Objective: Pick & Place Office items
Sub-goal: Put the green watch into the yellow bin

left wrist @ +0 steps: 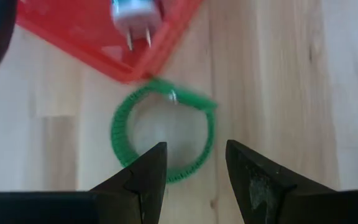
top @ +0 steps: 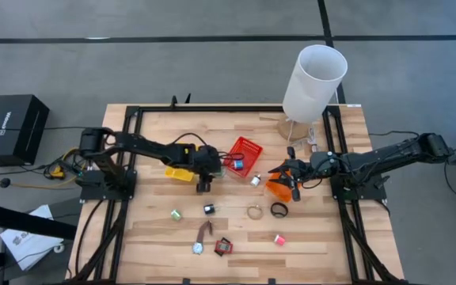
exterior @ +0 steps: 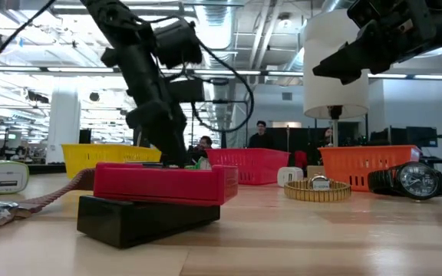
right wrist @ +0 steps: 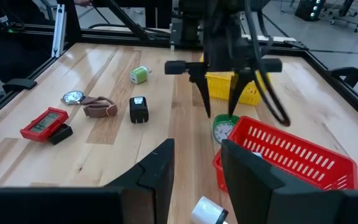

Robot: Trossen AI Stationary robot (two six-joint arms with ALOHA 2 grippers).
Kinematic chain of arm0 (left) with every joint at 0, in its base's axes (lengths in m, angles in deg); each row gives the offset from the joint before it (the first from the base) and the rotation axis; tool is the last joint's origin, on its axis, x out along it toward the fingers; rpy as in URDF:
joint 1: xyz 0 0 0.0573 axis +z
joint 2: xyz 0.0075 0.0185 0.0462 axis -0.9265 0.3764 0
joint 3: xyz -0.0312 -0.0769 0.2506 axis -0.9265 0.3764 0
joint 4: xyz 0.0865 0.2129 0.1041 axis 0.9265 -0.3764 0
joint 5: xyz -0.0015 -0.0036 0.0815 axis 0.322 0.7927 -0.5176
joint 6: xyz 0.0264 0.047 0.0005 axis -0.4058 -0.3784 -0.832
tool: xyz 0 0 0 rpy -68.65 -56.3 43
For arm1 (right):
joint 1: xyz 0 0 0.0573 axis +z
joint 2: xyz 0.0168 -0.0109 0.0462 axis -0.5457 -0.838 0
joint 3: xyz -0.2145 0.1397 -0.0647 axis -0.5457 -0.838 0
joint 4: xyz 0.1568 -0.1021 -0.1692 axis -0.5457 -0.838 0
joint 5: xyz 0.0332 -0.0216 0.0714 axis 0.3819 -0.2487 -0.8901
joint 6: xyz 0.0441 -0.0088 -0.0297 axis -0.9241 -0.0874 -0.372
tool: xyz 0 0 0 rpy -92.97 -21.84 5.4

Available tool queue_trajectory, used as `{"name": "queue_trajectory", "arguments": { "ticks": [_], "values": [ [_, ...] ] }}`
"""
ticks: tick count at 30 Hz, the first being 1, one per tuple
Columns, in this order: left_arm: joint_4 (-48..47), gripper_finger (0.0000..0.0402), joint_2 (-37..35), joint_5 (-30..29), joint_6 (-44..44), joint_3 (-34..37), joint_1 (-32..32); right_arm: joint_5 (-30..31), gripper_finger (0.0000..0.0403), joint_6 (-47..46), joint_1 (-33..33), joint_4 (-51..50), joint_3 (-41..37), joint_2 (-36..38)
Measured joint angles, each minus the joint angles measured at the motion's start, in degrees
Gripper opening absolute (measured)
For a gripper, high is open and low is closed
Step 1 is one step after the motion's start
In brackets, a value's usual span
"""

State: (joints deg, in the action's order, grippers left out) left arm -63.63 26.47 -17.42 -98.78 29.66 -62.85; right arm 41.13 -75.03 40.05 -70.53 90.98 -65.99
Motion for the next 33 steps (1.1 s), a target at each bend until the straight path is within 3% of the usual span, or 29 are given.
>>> {"name": "queue_trajectory", "arguments": {
  "ticks": [11,22,28,33],
  "values": [
    [2.8,0.0152,2.3,2.7,-1.9,0.0,-0.1,0.0,0.0123,0.0,0.0,0.0,0.0,0.0],
    [2.9,0.0016,2.8,2.7,-2.9,0.0,-0.1,0.0,0.0123,0.0,0.0,-0.1,0.0,0.0],
    [2.3,0.001,0.3,2.2,-3.0,0.0,-1.1,0.0,0.0123,0.0,0.0,-0.1,0.0,0.0],
    [0.4,0.0006,-7.2,-1.3,-3.0,0.0,-4.8,0.0,0.0123,0.0,0.0,0.0,0.0,0.0]
  ]
}}
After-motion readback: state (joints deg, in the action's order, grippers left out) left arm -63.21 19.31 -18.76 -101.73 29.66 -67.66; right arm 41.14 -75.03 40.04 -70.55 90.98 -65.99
